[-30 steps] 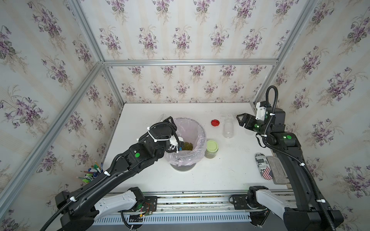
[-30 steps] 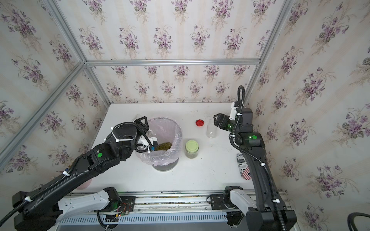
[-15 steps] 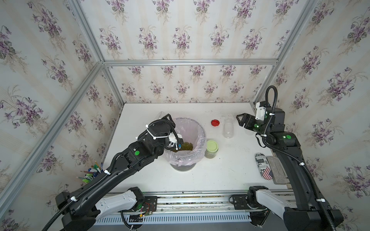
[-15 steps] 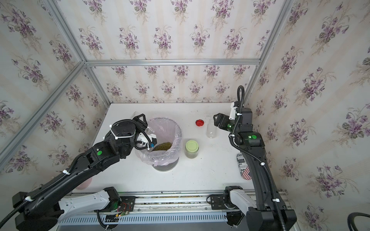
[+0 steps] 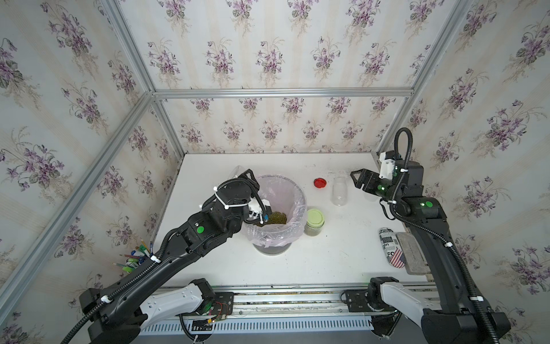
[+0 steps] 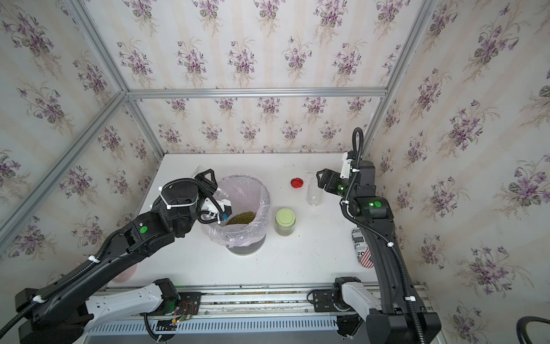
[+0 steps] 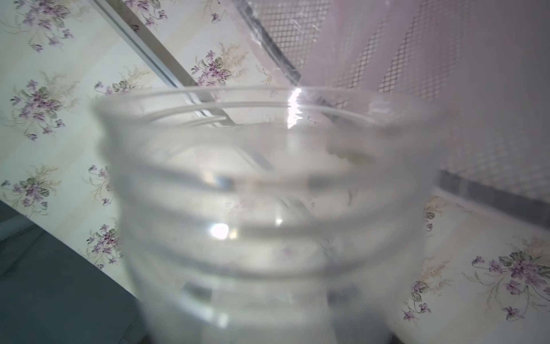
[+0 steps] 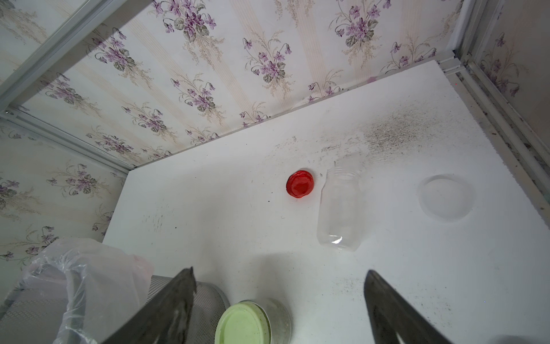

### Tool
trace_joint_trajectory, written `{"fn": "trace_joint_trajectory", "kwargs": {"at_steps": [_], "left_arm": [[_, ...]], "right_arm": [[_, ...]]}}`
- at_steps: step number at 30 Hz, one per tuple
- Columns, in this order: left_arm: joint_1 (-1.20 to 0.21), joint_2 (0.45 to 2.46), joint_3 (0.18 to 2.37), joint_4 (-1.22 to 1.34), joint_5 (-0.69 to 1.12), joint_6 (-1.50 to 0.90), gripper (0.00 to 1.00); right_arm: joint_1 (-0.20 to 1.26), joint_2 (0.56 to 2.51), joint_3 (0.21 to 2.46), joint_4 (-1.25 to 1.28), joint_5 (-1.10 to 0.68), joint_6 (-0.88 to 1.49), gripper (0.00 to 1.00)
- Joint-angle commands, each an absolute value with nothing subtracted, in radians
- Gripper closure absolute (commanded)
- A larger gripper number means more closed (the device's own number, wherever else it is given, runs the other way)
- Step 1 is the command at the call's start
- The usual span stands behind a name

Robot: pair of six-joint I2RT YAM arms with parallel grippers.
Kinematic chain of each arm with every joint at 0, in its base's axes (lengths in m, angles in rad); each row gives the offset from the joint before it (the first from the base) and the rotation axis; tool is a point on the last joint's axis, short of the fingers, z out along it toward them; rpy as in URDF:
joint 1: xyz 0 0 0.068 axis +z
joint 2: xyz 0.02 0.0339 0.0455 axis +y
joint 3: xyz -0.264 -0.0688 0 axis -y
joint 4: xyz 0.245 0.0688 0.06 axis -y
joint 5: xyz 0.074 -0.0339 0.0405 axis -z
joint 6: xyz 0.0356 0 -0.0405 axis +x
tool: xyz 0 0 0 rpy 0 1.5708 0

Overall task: Empty moldy mung beans from jars
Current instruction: Pour the moldy mung beans from the jar into the trash bin.

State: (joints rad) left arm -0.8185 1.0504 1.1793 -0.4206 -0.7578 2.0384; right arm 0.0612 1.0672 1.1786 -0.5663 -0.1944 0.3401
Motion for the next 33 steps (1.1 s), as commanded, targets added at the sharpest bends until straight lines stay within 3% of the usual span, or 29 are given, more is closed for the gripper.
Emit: {"fn": "trace_joint_trajectory", "kwargs": {"at_steps": [1, 7, 13, 18, 24, 29, 33], "left_arm": [[-0.831, 1.050, 1.179, -0.387, -0.731, 2.146, 0.63], [-0.817, 1.067, 1.178, -0.470, -0.729, 2.099, 0.61], [-0.831, 1.049, 1.232, -0.367, -0.716, 2.159, 0.62], [-0.817, 1.057, 1.159, -0.482, -0.727, 2.108, 0.61], [-0.853, 1.057, 1.269, -0.381, -0.725, 2.166, 0.64], [-0.822, 1.072, 1.195, -0.491, -0.748, 2.122, 0.63], [-0.831, 1.053, 1.212, -0.407, -0.746, 2.141, 0.64]], "right_arm": [[0.062, 1.066, 1.180, -0.549, -0.190, 0.344, 0.14], [0.063, 1.064, 1.168, -0.548, -0.179, 0.342, 0.14], [0.063, 1.057, 1.179, -0.548, -0.189, 0.344, 0.14], [0.063, 1.055, 1.153, -0.538, -0.181, 0.345, 0.14], [0.063, 1.056, 1.169, -0.544, -0.191, 0.342, 0.14], [0.063, 1.054, 1.151, -0.532, -0.189, 0.346, 0.14], [0.063, 1.054, 1.158, -0.540, -0.193, 0.345, 0.14]]}}
